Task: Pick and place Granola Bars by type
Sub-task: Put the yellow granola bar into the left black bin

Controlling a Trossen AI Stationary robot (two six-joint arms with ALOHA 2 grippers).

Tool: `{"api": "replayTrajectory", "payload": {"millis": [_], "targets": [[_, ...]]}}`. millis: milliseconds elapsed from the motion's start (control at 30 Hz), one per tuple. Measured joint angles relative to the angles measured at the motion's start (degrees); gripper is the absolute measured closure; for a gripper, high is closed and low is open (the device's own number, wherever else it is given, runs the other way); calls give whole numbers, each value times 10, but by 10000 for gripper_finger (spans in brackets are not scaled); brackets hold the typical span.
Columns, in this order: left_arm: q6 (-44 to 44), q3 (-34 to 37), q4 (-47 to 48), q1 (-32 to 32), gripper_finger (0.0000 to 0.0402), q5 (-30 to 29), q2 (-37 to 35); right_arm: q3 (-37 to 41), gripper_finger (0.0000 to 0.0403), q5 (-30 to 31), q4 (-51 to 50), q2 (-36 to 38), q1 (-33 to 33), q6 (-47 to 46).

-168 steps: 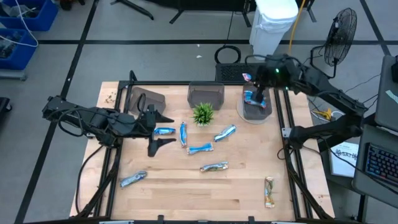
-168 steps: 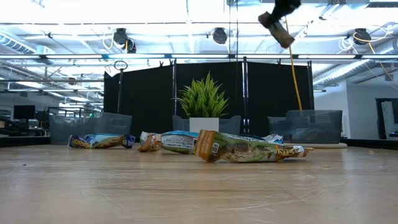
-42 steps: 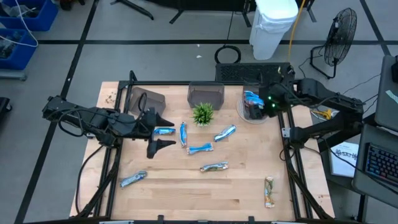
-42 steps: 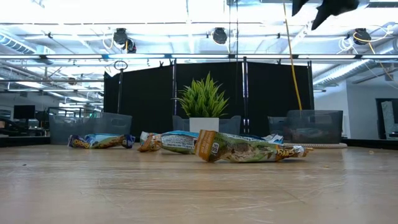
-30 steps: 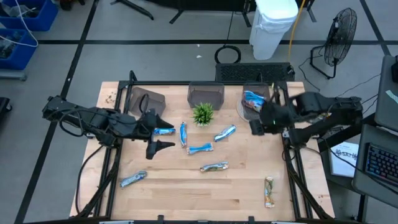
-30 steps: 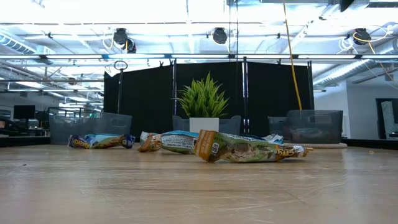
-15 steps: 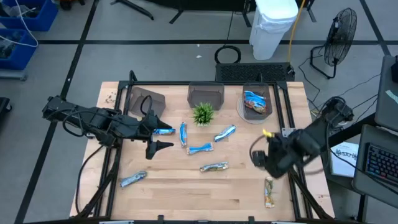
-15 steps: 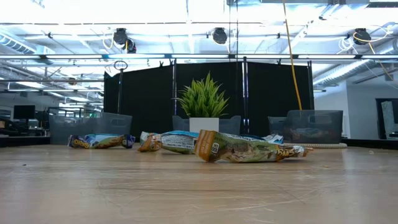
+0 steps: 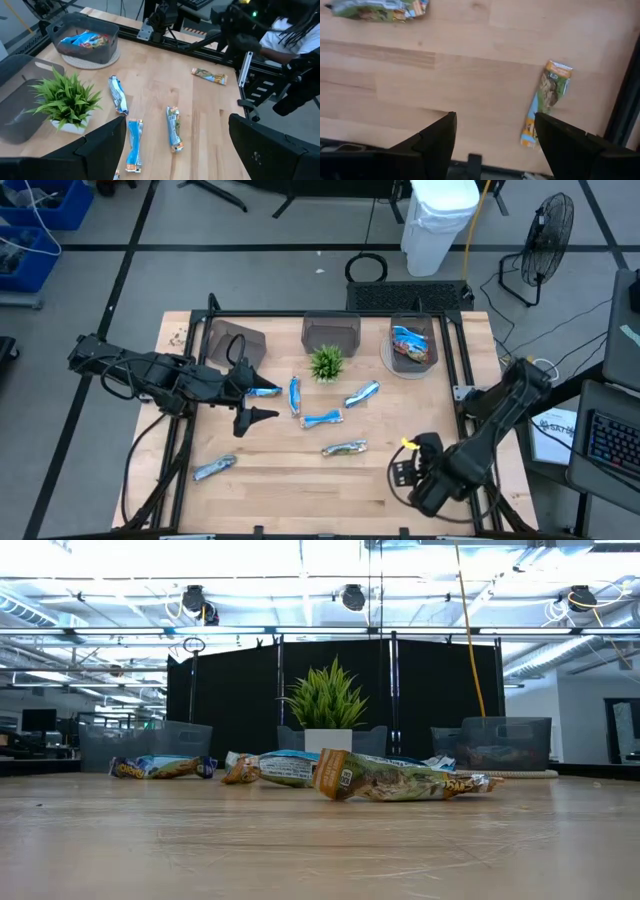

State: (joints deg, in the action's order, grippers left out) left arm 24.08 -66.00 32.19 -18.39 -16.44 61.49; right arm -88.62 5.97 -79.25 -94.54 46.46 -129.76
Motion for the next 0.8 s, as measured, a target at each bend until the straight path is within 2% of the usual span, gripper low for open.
{"api": "replayTrajectory", "payload": {"millis": [167,367,600,800], "targets": [[-6,0,0,0,52,32,0,0,145,48,0,-25,4,48],[-10,0,0,0,52,40,0,0,145,60,23,-37,5,108],[22,0,0,0,52,40,0,1,144,37,-31,-42,18,-1],[35,0,3,-3,52,40,0,46,137,-3,21,-53,29,-15]]}}
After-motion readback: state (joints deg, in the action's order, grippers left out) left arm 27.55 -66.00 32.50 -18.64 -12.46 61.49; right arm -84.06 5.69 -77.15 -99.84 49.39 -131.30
